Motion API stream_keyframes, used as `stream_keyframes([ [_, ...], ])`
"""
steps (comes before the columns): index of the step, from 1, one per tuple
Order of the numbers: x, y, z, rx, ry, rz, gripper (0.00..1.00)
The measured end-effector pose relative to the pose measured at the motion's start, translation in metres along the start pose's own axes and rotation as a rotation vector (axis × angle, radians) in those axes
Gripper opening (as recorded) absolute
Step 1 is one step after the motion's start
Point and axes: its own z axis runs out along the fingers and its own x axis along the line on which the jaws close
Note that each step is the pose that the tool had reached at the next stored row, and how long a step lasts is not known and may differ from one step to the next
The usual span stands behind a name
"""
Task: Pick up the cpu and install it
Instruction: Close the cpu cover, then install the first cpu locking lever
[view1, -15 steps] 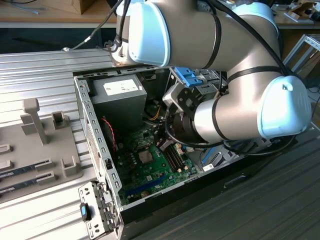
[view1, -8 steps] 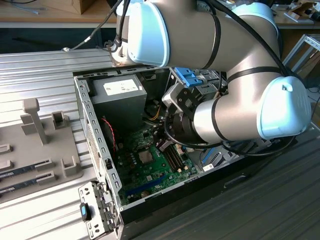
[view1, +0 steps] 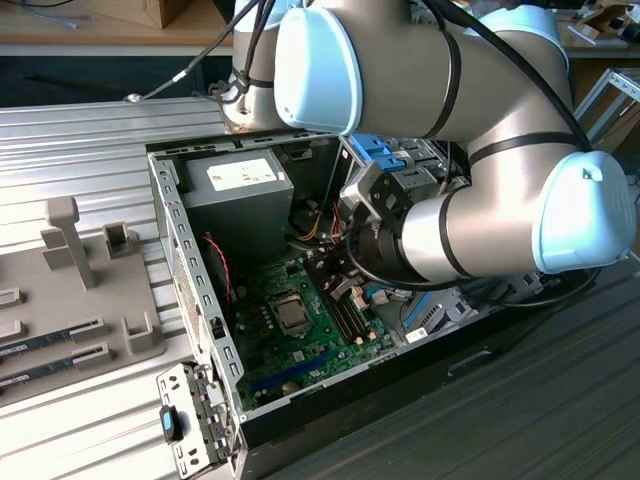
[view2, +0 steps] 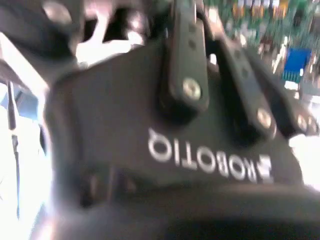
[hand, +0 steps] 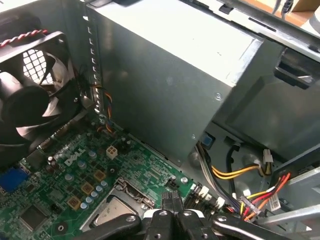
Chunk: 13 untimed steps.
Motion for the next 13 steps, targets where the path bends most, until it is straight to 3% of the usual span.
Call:
stream_keyframes([
  [8,-0.0008,-0.0009,-0.0003,0.0001,0.0019,0.001,0.11],
  [9,-0.0004,-0.0006,-0.0002,0.0071,0.0059,0.003,0.11],
  [10,0.0002,0.0000,0.0001,0.0263,0.0166,0.007,0.11],
  [13,0.0006,0.0019,0.0013,0.0729,0.0435,0.016,0.11],
])
